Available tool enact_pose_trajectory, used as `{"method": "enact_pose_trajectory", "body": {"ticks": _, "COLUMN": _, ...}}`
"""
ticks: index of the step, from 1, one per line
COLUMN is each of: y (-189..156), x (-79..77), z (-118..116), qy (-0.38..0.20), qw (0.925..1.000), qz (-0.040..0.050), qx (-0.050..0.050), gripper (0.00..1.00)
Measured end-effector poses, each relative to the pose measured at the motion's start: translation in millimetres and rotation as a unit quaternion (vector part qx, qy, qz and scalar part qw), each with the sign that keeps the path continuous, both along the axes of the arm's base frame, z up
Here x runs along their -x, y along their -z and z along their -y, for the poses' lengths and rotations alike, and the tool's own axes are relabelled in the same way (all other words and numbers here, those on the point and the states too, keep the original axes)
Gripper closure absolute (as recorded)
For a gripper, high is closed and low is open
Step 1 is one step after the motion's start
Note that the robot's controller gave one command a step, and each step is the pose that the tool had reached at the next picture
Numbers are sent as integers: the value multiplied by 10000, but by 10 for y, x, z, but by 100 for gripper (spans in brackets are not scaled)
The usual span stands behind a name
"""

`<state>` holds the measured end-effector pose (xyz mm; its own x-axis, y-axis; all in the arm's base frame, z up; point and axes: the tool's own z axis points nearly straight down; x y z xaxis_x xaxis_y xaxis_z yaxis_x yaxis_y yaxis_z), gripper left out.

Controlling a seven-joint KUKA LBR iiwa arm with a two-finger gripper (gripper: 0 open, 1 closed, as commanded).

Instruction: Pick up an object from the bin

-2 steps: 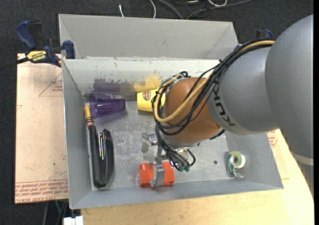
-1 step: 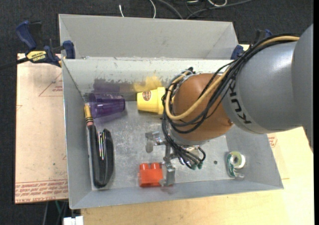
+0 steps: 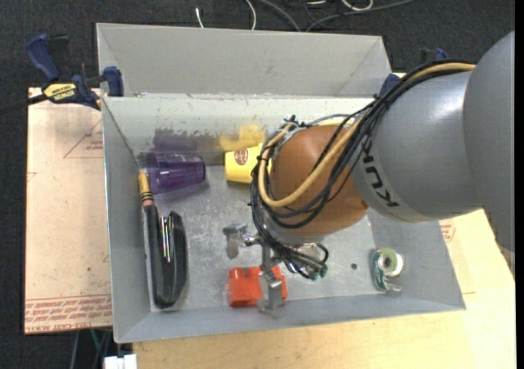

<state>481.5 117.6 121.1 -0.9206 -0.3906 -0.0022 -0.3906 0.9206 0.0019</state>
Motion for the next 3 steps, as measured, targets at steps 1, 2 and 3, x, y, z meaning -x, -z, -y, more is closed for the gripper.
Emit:
{"method": "enact_pose_trajectory", "body": {"ticks": 1, "y": 483, "x": -44, "z": -22, "qy": 296, "qw": 9994, "qz": 170, "qx": -47, "gripper": 0}}
{"method": "enact_pose_trajectory", "body": {"ticks": 2, "y": 475, "x": -29, "z": -105, "qy": -415, "qw": 9991, "qz": 104, "qx": -29, "gripper": 100}}
{"method": "enact_pose_trajectory", "body": {"ticks": 3, "y": 475, "x": -29, "z": -105, "qy": -416, "qw": 9991, "qz": 104, "qx": -29, "gripper": 100}}
